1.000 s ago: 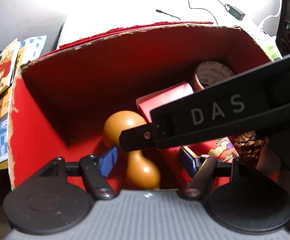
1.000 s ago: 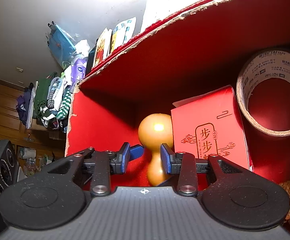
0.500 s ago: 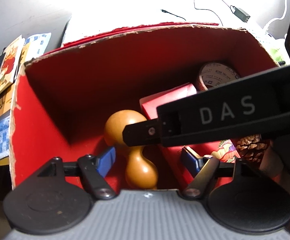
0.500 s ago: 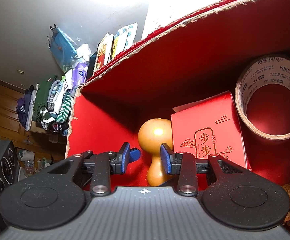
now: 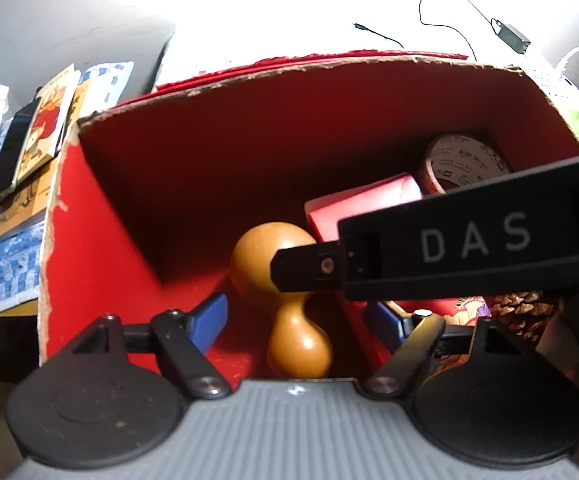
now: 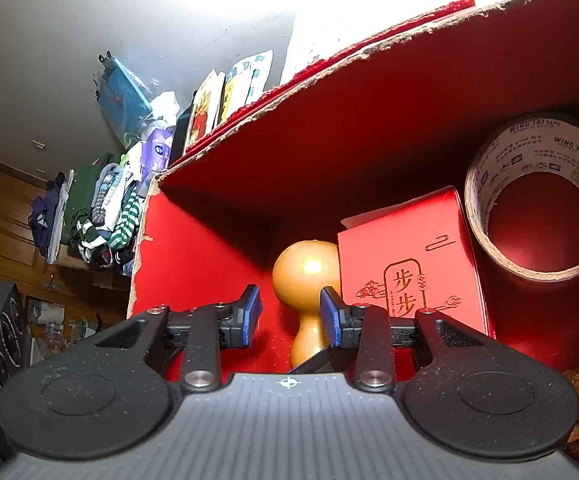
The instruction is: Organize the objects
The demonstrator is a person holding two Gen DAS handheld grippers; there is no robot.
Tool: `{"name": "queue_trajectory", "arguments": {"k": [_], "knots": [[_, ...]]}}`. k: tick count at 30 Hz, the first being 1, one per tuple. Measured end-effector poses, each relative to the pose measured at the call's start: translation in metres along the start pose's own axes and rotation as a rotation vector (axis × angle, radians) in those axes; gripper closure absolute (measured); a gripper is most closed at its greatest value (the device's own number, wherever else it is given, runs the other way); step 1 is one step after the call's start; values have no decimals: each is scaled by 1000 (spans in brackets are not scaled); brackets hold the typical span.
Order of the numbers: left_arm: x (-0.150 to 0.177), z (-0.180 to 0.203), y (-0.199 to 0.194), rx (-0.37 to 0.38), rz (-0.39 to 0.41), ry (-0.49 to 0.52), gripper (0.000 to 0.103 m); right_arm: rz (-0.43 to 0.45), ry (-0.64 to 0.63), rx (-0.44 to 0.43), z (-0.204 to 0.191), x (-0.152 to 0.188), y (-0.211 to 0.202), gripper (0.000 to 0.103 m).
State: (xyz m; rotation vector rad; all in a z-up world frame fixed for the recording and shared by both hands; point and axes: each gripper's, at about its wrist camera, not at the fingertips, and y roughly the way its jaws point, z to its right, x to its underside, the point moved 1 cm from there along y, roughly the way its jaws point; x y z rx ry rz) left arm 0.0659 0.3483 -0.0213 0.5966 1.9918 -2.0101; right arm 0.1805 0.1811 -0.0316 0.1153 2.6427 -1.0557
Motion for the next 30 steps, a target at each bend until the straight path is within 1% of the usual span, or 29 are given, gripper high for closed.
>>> {"name": "queue_trajectory", "arguments": {"k": [1, 2, 5, 15, 21, 30], "knots": [[1, -1, -1, -4, 1, -1, 23, 0, 0, 1, 0, 0, 0, 65], [-8, 12, 4, -11, 1, -1, 23, 1, 0, 1, 0, 0, 0, 65], [-20, 20, 12, -25, 5, -2, 22, 2, -1, 3, 0, 0, 0, 65], [-20, 23, 8, -70, 14, -9, 21, 8, -11, 7, 0, 0, 0, 65], [-20, 31, 6, -125, 29, 3, 22, 12, -29, 15, -1, 0, 0, 65], [-18, 28, 5, -127, 34, -15, 22, 25, -50, 21, -4, 3, -2, 65]]}}
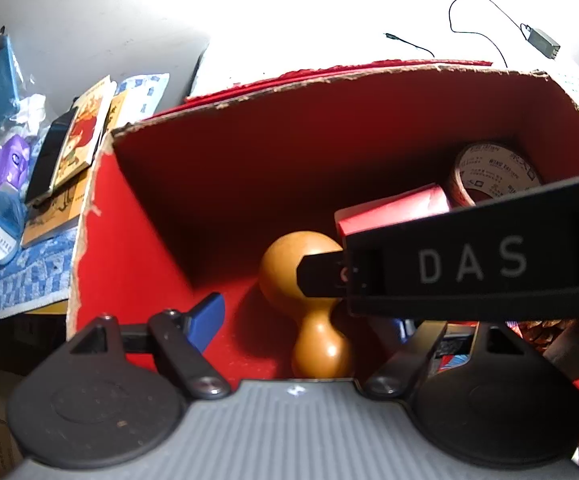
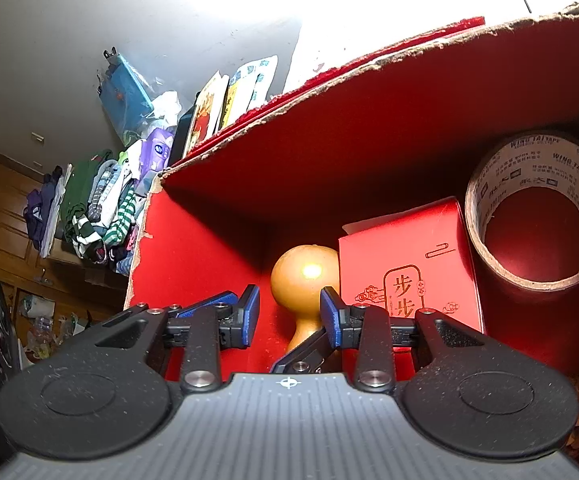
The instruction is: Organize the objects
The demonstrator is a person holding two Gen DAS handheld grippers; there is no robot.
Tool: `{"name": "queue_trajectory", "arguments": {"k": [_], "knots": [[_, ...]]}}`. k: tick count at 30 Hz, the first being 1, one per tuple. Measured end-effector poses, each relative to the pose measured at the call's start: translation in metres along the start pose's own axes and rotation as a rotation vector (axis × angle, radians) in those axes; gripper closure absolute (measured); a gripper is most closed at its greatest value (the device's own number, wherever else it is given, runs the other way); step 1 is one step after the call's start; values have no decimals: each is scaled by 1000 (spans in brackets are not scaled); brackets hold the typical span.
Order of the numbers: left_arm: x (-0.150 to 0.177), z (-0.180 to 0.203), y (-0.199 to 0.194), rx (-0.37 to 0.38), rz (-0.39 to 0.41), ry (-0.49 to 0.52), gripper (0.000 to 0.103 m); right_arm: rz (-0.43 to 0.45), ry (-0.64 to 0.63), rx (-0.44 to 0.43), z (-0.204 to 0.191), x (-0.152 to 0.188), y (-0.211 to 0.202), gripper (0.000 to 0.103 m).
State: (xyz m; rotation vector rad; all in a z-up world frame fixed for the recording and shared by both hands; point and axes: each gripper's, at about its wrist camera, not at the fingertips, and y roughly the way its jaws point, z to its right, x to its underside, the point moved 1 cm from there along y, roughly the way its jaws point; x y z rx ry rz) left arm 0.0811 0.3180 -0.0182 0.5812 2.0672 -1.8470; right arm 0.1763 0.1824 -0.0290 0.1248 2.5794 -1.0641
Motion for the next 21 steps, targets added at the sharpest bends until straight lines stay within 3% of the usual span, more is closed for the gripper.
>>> {"name": "queue_trajectory", "arguments": {"k": [15, 19, 21], "knots": [[5, 8, -8, -61, 60, -2, 24, 63, -35, 22, -5, 5, -5, 65], [4, 4, -5, -68, 66, -15, 24, 136, -63, 59, -9, 9, -14, 65], [9, 8, -8, -106, 96, -13, 24, 185, -112, 109, -14, 14, -23, 66]]}}
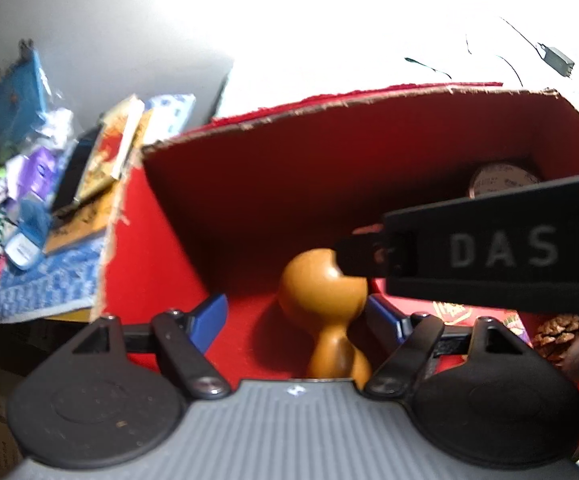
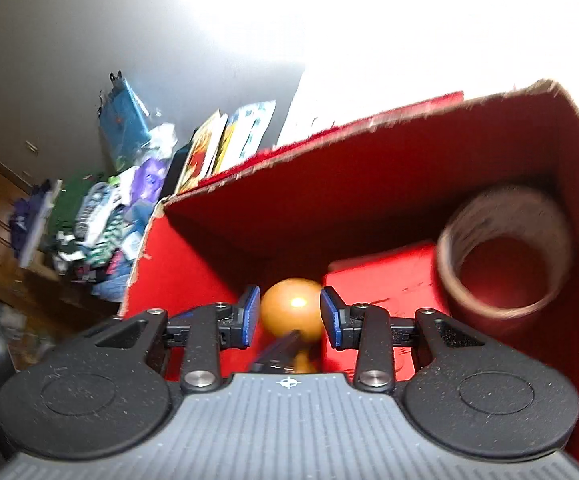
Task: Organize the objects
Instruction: 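Withdraw the right tool from the box and move it down to the shoe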
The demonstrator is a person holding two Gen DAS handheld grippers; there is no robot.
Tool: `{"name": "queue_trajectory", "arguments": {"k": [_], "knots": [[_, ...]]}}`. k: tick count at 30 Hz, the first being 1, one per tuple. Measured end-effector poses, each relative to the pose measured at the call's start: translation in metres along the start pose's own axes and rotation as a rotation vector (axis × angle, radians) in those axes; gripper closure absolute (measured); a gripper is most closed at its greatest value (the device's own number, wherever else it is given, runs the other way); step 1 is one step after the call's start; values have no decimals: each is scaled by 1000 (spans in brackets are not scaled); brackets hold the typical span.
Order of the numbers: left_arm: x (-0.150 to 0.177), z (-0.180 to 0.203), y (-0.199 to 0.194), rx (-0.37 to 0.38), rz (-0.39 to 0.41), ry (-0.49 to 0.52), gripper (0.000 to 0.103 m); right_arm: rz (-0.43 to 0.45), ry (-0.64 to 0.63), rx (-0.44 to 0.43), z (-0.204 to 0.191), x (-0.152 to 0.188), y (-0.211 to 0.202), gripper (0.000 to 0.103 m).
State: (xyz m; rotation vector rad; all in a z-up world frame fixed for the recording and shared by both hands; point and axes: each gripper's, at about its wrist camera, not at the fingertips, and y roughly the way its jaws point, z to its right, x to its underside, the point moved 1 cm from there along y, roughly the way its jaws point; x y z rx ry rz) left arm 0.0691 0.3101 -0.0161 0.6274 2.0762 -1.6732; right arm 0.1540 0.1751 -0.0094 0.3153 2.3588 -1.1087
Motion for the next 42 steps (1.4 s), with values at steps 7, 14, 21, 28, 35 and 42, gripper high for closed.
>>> {"name": "queue_trajectory", "arguments": {"k": [7, 14, 21, 28, 35, 42], "knots": [[4, 6, -31, -69, 81, -8, 23, 139, 12, 41, 17, 9, -42, 66], [7, 3, -70, -59, 158, -28, 19, 297, -40, 34, 15, 19, -82, 66], [14, -7, -103, -29, 204, -46, 18, 366, -86, -4, 2, 37, -100, 65], [31, -22, -130, -3, 228, -86, 13, 378, -103, -20, -6, 56, -112, 65], [56, -36, -149, 15, 236, -92, 12, 419, -162, -27, -17, 78, -127, 53], [80, -51, -153, 29, 191, -119, 12, 377, -164, -99, -19, 93, -133, 51]]}}
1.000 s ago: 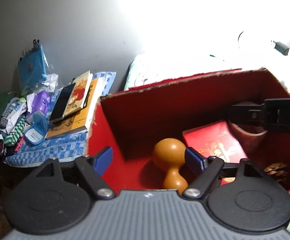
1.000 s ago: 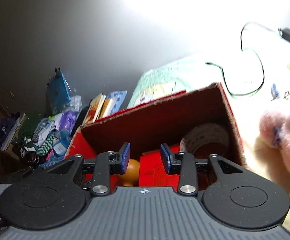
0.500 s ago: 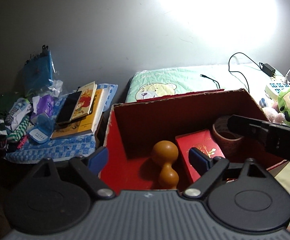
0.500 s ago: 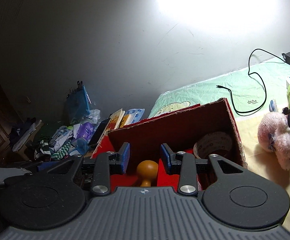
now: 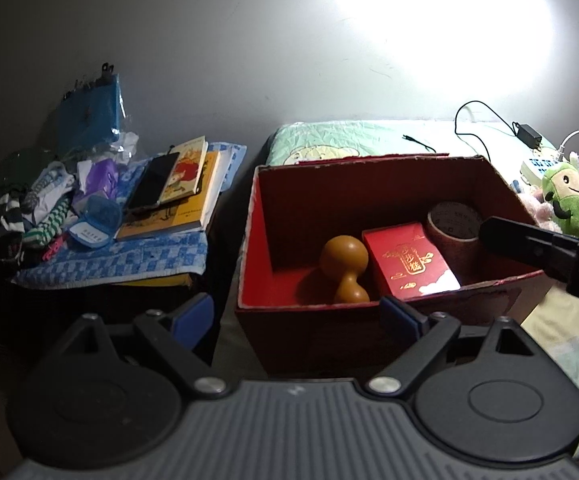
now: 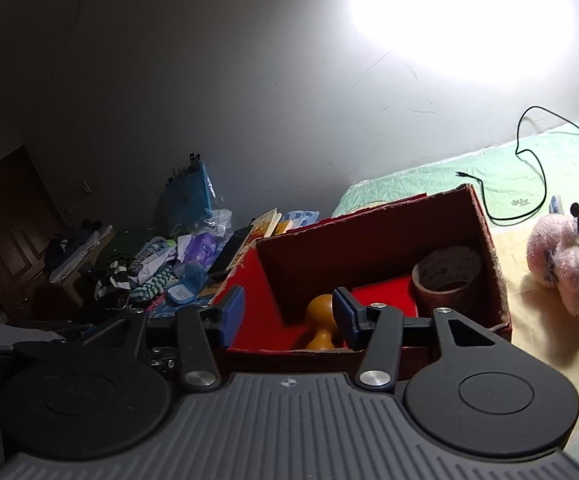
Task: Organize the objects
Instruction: 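Withdraw the right tool from the box and move it down to the shoe, then grasp the beige-and-red shoe by its heel with the right tool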
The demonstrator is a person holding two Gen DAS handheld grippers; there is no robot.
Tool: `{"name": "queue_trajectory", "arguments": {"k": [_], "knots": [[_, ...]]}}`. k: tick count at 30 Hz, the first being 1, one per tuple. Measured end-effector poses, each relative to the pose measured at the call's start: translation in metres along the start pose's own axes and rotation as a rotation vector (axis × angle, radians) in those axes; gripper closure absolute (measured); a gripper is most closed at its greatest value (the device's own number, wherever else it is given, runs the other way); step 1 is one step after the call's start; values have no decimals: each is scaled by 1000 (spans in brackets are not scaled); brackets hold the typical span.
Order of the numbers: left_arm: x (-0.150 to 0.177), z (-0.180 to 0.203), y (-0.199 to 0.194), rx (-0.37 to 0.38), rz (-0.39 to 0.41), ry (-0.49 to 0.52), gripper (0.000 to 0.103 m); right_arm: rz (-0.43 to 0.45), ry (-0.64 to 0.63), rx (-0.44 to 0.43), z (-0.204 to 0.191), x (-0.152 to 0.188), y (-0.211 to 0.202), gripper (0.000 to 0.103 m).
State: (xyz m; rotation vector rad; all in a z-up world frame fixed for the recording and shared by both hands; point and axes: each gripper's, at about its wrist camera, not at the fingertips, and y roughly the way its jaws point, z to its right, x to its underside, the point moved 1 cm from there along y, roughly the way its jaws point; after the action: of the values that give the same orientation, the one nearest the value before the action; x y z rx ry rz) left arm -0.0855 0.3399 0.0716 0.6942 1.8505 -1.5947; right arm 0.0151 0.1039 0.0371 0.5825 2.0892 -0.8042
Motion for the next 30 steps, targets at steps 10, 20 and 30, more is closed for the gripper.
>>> {"name": "queue_trajectory", "arguments": {"k": [10, 20, 30], "knots": [[37, -11, 7, 67, -125, -36, 13, -133, 10, -127, -11, 27, 1, 51], [66, 2, 27, 131, -247, -33, 14, -359, 211, -112, 8, 55, 27, 51], [87, -3, 51, 162, -353, -86, 40, -510, 278, -127, 5, 75, 48, 50]]}}
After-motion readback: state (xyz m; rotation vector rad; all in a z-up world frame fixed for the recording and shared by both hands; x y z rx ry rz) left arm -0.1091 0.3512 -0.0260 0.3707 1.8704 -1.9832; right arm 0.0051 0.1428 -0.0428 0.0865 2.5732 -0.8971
